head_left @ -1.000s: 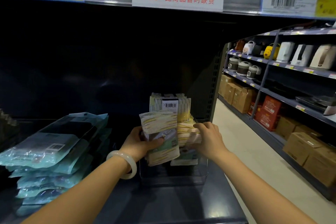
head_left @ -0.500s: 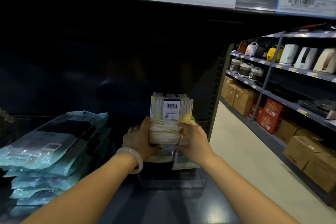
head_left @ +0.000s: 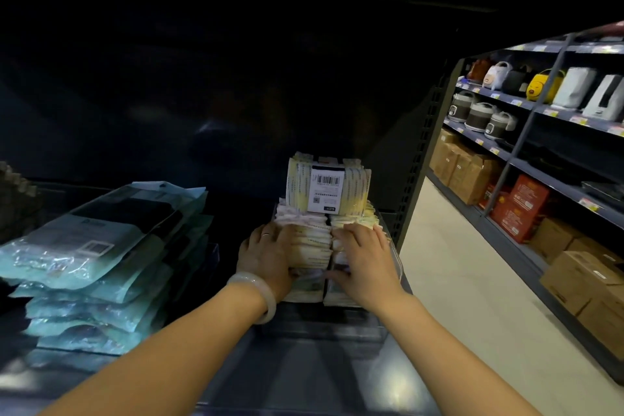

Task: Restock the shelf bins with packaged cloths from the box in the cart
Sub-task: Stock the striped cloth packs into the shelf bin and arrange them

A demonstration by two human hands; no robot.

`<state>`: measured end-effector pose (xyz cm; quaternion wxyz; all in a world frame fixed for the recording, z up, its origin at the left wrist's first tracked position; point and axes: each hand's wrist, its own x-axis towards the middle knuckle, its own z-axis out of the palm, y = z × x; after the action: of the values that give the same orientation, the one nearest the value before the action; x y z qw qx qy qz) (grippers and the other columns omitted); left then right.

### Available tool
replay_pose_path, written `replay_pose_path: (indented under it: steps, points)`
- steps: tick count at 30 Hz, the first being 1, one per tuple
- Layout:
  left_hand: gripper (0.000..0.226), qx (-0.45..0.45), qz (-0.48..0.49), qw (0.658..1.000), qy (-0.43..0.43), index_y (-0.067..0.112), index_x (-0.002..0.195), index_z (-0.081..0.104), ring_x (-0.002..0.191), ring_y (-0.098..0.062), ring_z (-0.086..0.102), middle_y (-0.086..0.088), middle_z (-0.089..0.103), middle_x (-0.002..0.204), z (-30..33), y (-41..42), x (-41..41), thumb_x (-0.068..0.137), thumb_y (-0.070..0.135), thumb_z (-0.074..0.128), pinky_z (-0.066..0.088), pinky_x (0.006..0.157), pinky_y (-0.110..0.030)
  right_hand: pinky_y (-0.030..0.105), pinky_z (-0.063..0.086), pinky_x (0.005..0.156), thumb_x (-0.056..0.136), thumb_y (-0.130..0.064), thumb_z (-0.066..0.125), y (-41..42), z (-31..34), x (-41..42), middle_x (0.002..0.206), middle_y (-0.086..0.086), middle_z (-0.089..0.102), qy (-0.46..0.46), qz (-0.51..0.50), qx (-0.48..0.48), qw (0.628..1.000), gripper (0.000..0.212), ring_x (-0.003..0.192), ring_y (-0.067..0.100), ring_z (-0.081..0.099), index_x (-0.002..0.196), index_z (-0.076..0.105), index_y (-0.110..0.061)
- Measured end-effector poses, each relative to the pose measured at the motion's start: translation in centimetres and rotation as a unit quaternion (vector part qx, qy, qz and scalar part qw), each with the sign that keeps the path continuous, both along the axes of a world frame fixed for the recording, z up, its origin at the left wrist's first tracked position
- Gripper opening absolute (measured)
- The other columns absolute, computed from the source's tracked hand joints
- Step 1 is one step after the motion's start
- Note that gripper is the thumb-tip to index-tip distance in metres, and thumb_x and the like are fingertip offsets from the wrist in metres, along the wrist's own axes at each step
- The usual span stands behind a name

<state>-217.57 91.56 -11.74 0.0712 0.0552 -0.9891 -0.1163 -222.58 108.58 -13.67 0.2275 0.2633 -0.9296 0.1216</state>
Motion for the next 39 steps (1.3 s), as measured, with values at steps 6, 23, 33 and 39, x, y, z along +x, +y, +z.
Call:
replay_pose_path:
  steps: [6,23,33,39]
  points:
    - [0.100,0.013,0.010,0.999,-0.032,0.021,0.151,-0.002,0.146,-0.030,0.006,-0.010,0.003,0.159,1.5,0.3,1.2,0.080,0.059,0.058,0.011,0.118,-0.041,0.054,0.038,0.099,0.053,-0.040,0.087,-0.2,0.3,0.3,0.111,0.013,0.062,-0.019,-0.008,-0.005,1.000,0.073,0.106,0.038,0.059,0.115,0.064,-0.009]
    - [0.070,-0.190,0.066,0.973,0.117,0.014,0.144,0.025,0.144,-0.032,0.013,-0.014,0.026,0.151,14.4,-20.2,19.6,0.088,0.038,0.059,0.009,0.117,-0.047,0.041,0.030,0.107,0.085,-0.032,0.065,-24.7,13.9,17.0,0.141,0.012,0.038,-0.007,0.124,-0.008,0.992,0.061,0.130,0.033,0.035,0.138,0.040,-0.015]
    - [0.065,-0.170,0.289,0.942,-0.019,0.014,0.136,0.035,0.131,-0.033,0.032,-0.014,0.037,0.139,7.4,-41.9,40.9,0.084,0.043,0.061,0.031,0.106,-0.043,0.040,0.033,0.105,0.084,-0.035,0.064,-51.5,9.3,34.3,0.136,0.011,0.043,-0.045,0.337,0.101,0.935,0.059,0.128,0.032,0.037,0.136,0.042,-0.016]
    - [0.061,-0.105,0.397,0.905,-0.113,0.013,0.138,0.032,0.132,-0.032,0.031,-0.014,0.035,0.140,2.1,-50.4,50.1,0.086,0.030,0.059,0.030,0.107,-0.042,0.040,0.035,0.101,0.084,-0.041,0.063,-62.1,4.0,41.8,0.133,0.011,0.044,-0.088,0.412,0.202,0.884,0.061,0.126,0.032,0.038,0.135,0.041,-0.016]
